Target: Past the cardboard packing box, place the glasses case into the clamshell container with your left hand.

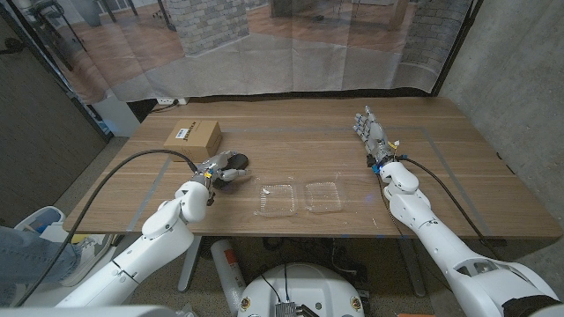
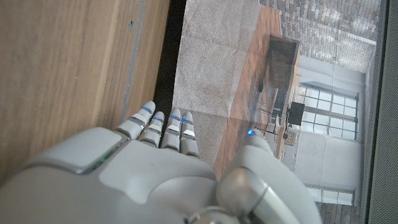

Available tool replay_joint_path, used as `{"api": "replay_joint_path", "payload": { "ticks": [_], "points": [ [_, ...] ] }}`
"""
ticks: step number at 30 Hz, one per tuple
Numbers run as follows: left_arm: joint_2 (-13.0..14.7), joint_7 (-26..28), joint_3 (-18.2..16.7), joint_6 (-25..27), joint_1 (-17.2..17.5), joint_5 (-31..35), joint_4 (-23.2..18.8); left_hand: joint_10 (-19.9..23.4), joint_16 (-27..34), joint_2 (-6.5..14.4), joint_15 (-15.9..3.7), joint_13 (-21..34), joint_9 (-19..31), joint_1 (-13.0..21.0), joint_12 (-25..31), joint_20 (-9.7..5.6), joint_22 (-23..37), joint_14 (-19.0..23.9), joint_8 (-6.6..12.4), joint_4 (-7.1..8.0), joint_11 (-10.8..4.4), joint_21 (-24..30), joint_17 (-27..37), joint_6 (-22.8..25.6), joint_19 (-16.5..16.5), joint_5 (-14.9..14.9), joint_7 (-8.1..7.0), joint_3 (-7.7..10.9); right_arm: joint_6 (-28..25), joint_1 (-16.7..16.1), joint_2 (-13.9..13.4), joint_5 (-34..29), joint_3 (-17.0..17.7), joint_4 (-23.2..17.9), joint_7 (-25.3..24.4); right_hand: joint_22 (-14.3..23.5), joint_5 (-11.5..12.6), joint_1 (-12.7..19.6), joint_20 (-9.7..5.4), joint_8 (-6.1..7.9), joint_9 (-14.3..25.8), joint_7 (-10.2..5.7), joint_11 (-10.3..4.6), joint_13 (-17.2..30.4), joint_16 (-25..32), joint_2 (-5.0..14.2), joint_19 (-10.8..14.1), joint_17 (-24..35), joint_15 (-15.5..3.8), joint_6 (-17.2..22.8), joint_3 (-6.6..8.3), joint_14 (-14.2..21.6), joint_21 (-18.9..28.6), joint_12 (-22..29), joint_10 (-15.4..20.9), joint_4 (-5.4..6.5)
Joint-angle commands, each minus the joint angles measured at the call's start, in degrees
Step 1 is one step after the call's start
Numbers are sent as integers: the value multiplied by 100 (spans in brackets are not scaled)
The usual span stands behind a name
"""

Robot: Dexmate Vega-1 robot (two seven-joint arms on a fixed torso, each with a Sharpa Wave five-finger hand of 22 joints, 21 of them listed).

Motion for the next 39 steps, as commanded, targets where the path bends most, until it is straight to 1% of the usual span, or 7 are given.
{"api": "replay_joint_path", "payload": {
  "ticks": [1,11,18,22,26,32,39],
  "points": [
    [16,-185,167,237,-139,43,0,78,54,9,-35,33,16,74,38,16,13,97,55,-13,-19,62,23,136,85,-26,7,-18,24,20,31,40,22,71,75,17,-13,37,-90,-9,29,-26,-29,24,0,38,-24,16,13,34,23,35,27,1,34,-30],
    [48,-319,241,312,-220,-9,-1,173,88,63,-50,38,24,133,57,-2,31,247,71,-24,-35,151,30,248,340,-51,22,-4,28,22,49,56,42,114,109,17,-14,35,-90,-11,29,-33,-29,24,-1,40,-23,16,6,32,19,31,28,1,35,-33],
    [4,-278,270,361,-249,-30,6,274,120,251,-92,48,38,458,63,-3,46,443,45,-144,-41,350,45,284,912,-127,52,139,17,-9,34,62,63,80,110,17,-14,34,-89,-12,29,-30,-30,24,-2,42,-25,16,6,30,16,30,27,-1,30,-36],
    [-19,-203,266,304,-245,-58,24,327,151,516,-91,62,55,1095,45,4,35,639,18,-379,-45,526,87,300,1468,-305,83,453,16,-33,24,69,73,53,113,17,-14,33,-89,-13,29,-32,-30,24,-1,43,-24,16,7,26,14,32,27,-2,28,-37],
    [-45,-177,293,343,-270,-39,25,367,209,705,-82,80,77,1669,39,-3,34,791,7,-478,-9,627,176,305,1772,-506,143,827,5,-59,13,78,84,25,109,17,-14,33,-88,-12,29,-32,-31,24,-2,44,-24,16,8,29,12,30,27,-3,27,-39],
    [-95,-90,287,315,-273,-66,48,483,339,733,-119,115,126,2299,65,-44,39,1028,43,-447,33,823,367,407,2243,-657,214,1362,16,-76,14,90,97,18,110,17,-14,32,-83,-13,29,-35,-30,24,0,45,-23,16,4,27,9,36,28,-2,28,-42],
    [-162,69,224,210,-227,-149,72,591,441,724,-154,155,178,2848,107,-154,30,1197,80,-492,18,972,547,493,2537,-674,282,1806,3,-97,6,94,103,-19,97,17,-14,30,-74,-14,29,-37,-29,24,2,46,-8,16,2,23,6,41,33,-2,27,-44]
  ]
}}
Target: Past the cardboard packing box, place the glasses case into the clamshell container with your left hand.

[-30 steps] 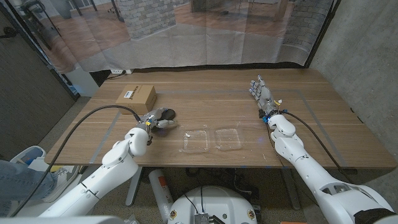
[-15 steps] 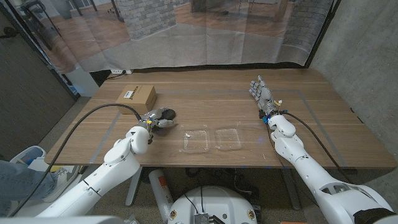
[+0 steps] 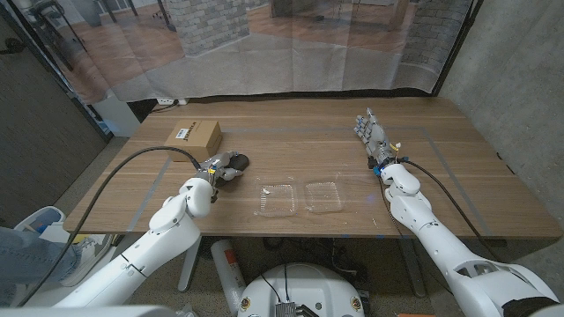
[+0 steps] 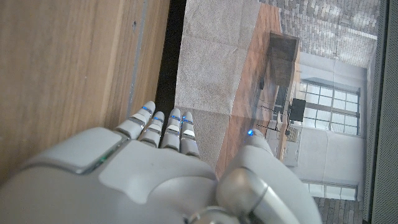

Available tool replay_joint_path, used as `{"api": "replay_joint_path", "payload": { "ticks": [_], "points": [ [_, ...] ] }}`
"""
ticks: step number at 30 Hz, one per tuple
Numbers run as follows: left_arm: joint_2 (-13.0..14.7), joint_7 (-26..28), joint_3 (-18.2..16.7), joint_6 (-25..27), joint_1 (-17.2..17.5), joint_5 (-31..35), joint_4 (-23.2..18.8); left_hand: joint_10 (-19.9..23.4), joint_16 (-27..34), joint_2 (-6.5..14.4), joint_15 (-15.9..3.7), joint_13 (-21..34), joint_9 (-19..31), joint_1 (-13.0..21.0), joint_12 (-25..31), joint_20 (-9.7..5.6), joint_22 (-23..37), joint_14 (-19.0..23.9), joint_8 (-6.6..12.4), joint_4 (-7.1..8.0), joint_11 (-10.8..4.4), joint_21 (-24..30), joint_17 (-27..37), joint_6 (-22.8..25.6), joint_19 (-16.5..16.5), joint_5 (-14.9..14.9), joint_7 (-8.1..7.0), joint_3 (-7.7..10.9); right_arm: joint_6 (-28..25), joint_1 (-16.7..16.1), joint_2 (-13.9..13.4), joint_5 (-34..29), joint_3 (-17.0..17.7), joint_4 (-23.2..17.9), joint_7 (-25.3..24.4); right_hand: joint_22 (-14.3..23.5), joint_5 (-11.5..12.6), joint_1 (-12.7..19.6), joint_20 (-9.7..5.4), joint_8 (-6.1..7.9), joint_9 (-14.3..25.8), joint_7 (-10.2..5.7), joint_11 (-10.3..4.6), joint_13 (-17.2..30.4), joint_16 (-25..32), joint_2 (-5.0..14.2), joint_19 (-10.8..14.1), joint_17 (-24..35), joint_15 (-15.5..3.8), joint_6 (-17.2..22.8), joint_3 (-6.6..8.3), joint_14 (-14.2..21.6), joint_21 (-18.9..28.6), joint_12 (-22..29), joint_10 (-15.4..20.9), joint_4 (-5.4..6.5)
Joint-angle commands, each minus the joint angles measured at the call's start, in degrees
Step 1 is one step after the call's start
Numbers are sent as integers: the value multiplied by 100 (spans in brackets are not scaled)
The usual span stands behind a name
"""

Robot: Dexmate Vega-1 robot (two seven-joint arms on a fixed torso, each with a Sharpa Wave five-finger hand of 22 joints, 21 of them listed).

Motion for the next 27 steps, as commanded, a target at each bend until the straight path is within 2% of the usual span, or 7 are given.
{"api": "replay_joint_path", "payload": {
  "ticks": [1,6,8,12,18,20,27],
  "points": [
    [-121,231,-49,-103,37,-96,38,87,74,27,-52,39,48,343,59,41,28,106,61,-47,12,208,114,100,1875,-27,67,241,-11,-40,-13,21,21,-51,-6,17,-15,30,-74,-14,30,-33,-29,24,2,46,-3,16,6,23,5,42,35,-3,26,-45],
    [-163,268,-97,-136,58,-175,25,172,149,-8,-67,80,84,687,110,-117,32,228,88,-53,16,363,262,171,2144,-22,72,504,-2,-42,-15,23,22,-53,4,17,-15,29,-70,-14,30,-34,-30,24,4,46,12,16,9,24,3,48,40,-2,27,-46],
    [-180,288,-127,-172,69,-223,25,214,256,-45,-169,106,108,910,139,-206,38,463,108,-65,48,500,366,224,2368,-2,76,656,7,-40,-12,29,25,-46,10,17,-15,28,-69,-15,30,-38,-35,25,4,47,20,16,15,21,2,50,43,-2,28,-47],
    [-220,321,-165,-205,67,-296,25,257,309,-76,-209,132,129,1131,173,-365,43,546,129,-88,25,617,484,286,2524,33,53,791,10,-37,-13,36,31,-39,19,17,-14,29,-67,-15,30,-35,-41,25,5,47,24,16,12,20,0,54,44,-4,23,-49],
    [-306,439,-185,-233,58,-342,51,366,419,-118,-287,166,164,1414,244,-518,56,743,197,-98,-12,782,667,469,2688,112,29,954,11,-16,-9,46,40,-8,32,16,-15,27,-62,-15,30,-35,-35,25,10,48,39,16,13,19,-3,68,48,-2,27,-51],
    [-319,466,-186,-240,50,-347,55,417,475,-141,-301,180,178,1529,277,-612,64,856,218,-108,-19,847,744,529,2725,156,29,1015,14,-4,-9,45,41,8,40,16,-15,26,-61,-15,30,-35,-34,25,10,48,40,16,12,18,-4,70,48,-2,27,-52],
    [-324,446,-173,-237,-10,-375,65,465,537,-187,-335,201,201,1657,314,-707,77,987,267,-99,-42,953,852,662,2791,221,34,1084,17,22,-7,40,49,34,46,16,-15,24,-55,-14,30,-28,-41,25,11,48,45,17,19,20,-8,74,48,-3,24,-54]
  ]
}}
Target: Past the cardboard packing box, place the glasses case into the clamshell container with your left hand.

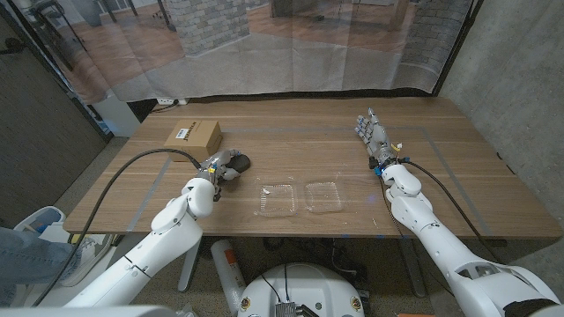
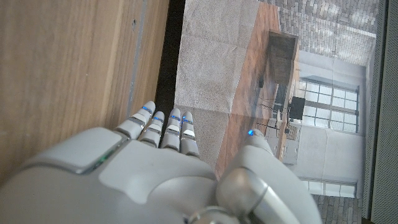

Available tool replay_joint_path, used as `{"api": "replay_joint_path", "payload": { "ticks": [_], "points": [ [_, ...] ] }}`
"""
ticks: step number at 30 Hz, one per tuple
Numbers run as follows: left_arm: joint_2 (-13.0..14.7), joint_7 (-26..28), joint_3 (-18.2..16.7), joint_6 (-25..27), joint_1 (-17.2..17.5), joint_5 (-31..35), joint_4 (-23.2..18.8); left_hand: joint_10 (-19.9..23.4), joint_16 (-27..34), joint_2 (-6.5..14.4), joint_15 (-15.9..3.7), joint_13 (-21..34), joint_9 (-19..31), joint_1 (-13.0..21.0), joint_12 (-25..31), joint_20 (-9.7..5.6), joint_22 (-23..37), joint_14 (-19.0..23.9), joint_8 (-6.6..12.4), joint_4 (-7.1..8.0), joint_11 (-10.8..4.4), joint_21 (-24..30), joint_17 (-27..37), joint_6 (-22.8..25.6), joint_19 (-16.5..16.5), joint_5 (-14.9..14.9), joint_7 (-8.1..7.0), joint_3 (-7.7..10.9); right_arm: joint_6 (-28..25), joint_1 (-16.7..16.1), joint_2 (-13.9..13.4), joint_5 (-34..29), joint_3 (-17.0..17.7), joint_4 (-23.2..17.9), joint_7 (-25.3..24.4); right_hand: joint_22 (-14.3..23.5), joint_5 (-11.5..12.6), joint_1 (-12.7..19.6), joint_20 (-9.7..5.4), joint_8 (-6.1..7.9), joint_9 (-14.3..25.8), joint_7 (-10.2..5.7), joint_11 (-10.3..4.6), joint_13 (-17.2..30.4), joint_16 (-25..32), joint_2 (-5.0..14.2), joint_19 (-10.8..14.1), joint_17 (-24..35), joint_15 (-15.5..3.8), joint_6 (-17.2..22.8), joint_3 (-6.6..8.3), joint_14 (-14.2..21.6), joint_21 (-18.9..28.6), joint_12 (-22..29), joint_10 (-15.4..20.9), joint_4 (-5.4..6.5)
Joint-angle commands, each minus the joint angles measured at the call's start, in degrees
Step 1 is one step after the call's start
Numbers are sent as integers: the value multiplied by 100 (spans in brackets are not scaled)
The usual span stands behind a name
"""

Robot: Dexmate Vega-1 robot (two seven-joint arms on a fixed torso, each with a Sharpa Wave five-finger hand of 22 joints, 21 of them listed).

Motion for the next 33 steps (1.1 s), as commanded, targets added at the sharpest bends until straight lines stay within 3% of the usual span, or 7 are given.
{"api": "replay_joint_path", "payload": {
  "ticks": [1,24,33],
  "points": [
    [-80,84,-17,-9,-64,-72,22,58,333,340,-572,35,25,487,71,-915,80,689,52,18,-9,96,99,128,2649,77,7,60,12,48,1,4,15,53,21,16,-15,23,-56,-14,30,-33,-38,25,11,49,47,17,-2,21,16,54,49,-2,27,-29],
    [-168,277,-200,-287,-19,-308,-12,241,584,253,-689,151,113,797,212,-1311,133,1146,177,30,-131,511,521,463,2859,240,0,241,-12,-5,-41,-9,18,-80,-22,17,-15,22,-49,-14,30,-29,-35,25,9,56,58,18,-2,16,8,62,47,1,36,-38],
    [-173,262,-263,-304,-30,-386,-1,290,626,237,-682,181,131,813,236,-1336,137,1190,198,52,-132,575,603,522,2853,268,13,262,-43,0,-34,-33,-16,-122,-62,17,-16,21,-46,-13,30,-24,-36,25,8,59,61,18,-8,18,5,62,47,2,38,-41]
  ]
}}
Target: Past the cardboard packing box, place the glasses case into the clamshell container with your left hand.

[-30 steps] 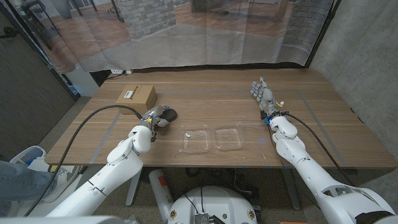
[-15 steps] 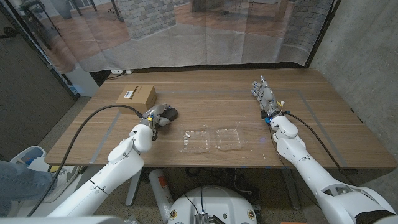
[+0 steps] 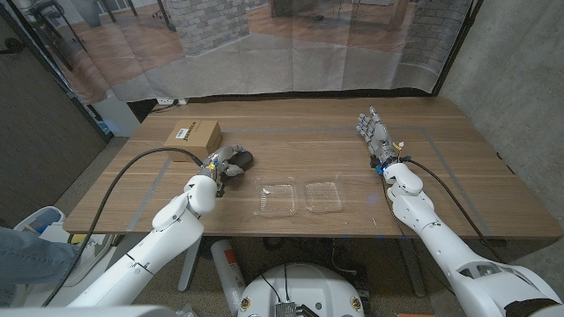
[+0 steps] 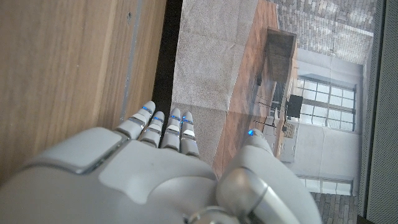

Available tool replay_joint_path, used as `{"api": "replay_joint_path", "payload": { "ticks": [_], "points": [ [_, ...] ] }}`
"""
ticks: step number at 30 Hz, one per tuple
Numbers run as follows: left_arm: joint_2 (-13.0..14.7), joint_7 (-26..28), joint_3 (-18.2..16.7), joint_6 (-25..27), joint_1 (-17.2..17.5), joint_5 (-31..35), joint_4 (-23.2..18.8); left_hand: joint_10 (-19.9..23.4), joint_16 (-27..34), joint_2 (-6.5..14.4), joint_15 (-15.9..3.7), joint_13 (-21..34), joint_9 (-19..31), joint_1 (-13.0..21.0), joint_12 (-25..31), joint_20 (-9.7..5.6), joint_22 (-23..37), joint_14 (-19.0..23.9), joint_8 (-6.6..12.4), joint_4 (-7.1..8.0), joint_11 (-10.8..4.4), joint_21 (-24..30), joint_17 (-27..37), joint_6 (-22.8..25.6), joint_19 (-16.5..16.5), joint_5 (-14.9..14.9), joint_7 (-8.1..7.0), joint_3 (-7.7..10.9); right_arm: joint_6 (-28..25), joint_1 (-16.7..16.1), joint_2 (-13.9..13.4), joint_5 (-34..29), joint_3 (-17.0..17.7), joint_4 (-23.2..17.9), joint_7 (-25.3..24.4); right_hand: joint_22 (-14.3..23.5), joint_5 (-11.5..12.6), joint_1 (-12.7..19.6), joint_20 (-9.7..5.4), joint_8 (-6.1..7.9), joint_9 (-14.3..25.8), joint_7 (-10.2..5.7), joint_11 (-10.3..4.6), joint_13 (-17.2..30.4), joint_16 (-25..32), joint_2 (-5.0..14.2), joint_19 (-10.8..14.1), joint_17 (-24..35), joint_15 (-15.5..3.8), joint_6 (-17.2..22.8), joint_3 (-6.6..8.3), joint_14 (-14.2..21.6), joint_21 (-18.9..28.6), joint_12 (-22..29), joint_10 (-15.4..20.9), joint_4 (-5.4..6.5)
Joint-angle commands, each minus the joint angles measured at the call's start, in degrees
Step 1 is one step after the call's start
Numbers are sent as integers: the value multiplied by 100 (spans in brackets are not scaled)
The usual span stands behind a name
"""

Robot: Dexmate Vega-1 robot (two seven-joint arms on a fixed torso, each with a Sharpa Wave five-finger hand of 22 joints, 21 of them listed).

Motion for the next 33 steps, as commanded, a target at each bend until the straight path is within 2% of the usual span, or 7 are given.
{"api": "replay_joint_path", "payload": {
  "ticks": [1,15,33],
  "points": [
    [-8,47,-106,-94,1,-104,7,62,495,499,-911,23,22,550,19,-2036,17,964,45,54,7,52,70,74,2150,43,-8,183,-42,-1,1,-36,-44,-55,-49,16,-16,22,-46,-14,30,-24,-32,25,8,59,60,18,-4,17,5,62,46,2,38,-42],
    [35,61,-172,-198,-4,-154,-8,134,538,474,-924,66,48,565,49,-2080,18,987,62,69,5,146,176,126,2155,78,-12,210,-58,33,7,-64,-74,-70,-96,17,-16,23,-43,-14,30,-26,-27,25,7,65,64,18,-5,15,2,67,45,0,36,-47],
    [114,-105,-122,-378,-237,-175,100,197,611,480,-934,119,79,521,74,-2121,19,1049,74,127,-6,241,320,169,2091,103,-18,225,-35,25,-7,-33,-33,-46,-112,17,-16,23,-49,-11,30,-22,-25,25,5,69,63,18,-3,21,-3,66,42,3,43,-53]
  ]
}}
